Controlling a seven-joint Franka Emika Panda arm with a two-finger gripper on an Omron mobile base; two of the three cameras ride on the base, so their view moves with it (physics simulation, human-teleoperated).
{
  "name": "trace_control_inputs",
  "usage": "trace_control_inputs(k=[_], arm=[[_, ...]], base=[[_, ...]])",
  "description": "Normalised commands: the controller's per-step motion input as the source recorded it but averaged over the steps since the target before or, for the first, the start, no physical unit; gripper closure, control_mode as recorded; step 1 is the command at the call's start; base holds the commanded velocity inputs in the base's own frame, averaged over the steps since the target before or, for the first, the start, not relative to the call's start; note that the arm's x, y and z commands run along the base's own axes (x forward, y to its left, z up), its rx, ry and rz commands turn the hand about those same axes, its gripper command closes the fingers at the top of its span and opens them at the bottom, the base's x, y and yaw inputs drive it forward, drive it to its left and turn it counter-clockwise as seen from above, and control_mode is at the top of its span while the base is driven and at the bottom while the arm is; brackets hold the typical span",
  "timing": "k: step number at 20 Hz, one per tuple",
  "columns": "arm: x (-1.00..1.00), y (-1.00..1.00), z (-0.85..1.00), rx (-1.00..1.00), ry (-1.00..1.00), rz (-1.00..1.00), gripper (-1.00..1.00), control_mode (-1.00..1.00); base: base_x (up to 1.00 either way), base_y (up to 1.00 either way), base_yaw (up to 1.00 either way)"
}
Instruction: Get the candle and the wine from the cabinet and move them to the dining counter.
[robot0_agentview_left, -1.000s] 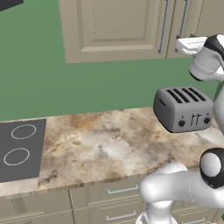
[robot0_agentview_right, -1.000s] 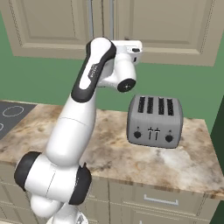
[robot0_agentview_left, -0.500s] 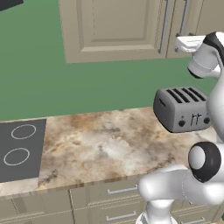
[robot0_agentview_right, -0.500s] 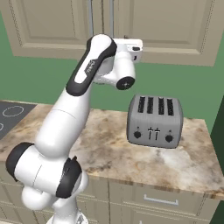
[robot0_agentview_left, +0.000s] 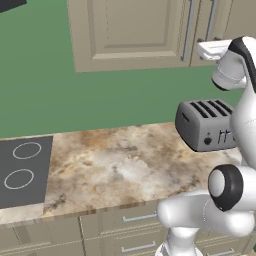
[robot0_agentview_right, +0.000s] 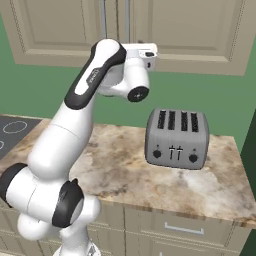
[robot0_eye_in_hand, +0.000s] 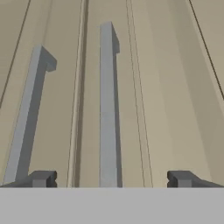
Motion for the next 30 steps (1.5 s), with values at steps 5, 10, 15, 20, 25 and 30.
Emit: trace_control_inputs(k=[5, 10, 15, 20, 25, 30], arm=[[0.19, 0.12, 0.0, -0.01, 0.0, 0.0, 1.0, -1.0], [0.1, 0.0, 0.0, 0.0, 0.0, 0.0, 1.0, -1.0], [0.06, 0.0, 0.0, 0.0, 0.0, 0.0, 1.0, -1.0], [0.01, 0.0, 0.02, 0.0, 0.0, 0.0, 1.0, -1.0], [-0.07, -0.12, 0.36, 0.0, 0.0, -0.12, 1.0, -1.0], [-0.44, -0.44, 0.5, 0.0, 0.01, -0.24, 1.0, -1.0]], base=[[0.0, 0.0, 0.0], [0.0, 0.0, 0.0], [0.0, 0.0, 0.0], [0.0, 0.0, 0.0], [0.0, 0.0, 0.0], [0.0, 0.0, 0.0]])
